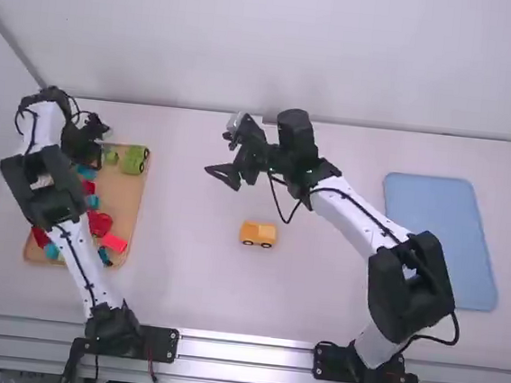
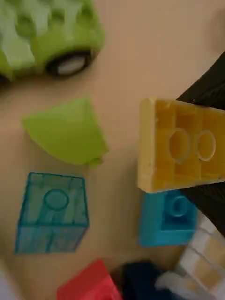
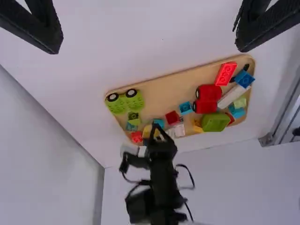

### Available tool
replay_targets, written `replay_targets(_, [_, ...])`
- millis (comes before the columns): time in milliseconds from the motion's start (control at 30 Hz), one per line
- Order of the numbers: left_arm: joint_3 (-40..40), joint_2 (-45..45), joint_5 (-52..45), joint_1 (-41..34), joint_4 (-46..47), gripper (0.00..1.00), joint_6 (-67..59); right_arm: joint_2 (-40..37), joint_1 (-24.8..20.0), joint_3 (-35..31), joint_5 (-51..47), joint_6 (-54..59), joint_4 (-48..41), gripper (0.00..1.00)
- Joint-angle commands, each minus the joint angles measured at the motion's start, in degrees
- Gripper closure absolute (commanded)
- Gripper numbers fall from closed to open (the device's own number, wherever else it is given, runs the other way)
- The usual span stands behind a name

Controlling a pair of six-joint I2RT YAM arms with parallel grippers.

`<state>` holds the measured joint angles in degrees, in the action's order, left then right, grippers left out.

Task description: Assemble lego blocks to make yellow taxi

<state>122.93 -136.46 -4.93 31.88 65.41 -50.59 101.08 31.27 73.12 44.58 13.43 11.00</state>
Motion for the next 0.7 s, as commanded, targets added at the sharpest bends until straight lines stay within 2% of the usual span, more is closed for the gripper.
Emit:
replay_targets(0, [-0.4, 8.4, -11.7, 1.2, 2.2, 0.91, -1.8, -1.0, -0.5, 2.0, -0.1, 0.0, 0.1, 0.02])
replay_targets(133, [-6.9, 16.6, -21.5, 0.3, 3.2, 0.90, -8.5, -1.0, -1.3, 1.9, -0.1, 0.0, 0.1, 0.02])
replay_targets(200, [-14.9, 24.0, -26.8, -1.0, 0.7, 0.90, -12.9, -1.0, -2.3, 1.8, 0.5, 0.0, 0.0, 0.02])
replay_targets(233, [-15.6, 24.5, -27.1, -1.2, 0.4, 0.90, -13.1, -1.0, -2.5, 1.8, 0.6, -0.1, -0.1, 0.02])
replay_targets(333, [-27.8, 35.3, -29.4, -3.8, -7.5, 0.89, -13.8, -1.0, -3.7, 1.8, 0.5, -0.2, -1.1, 0.02])
replay_targets(367, [-29.5, 37.0, -30.2, -4.3, -8.7, 0.89, -13.9, -1.0, -3.8, 1.8, 0.6, -0.2, -1.3, 0.02])
replay_targets(467, [-37.7, 45.9, -39.3, -8.4, -15.4, 0.87, -16.9, -1.0, -4.0, 1.7, 2.3, 0.5, -0.9, 0.02])
replay_targets(567, [-42.1, 51.3, -47.9, -13.2, -20.1, 0.87, -18.6, -1.0, -4.4, 1.7, 5.5, 4.9, -0.5, 0.02])
replay_targets(667, [-43.9, 54.0, -52.1, -18.1, -24.0, 0.86, -17.3, -1.0, -5.7, 1.7, 11.0, 6.1, 0.7, 0.02])
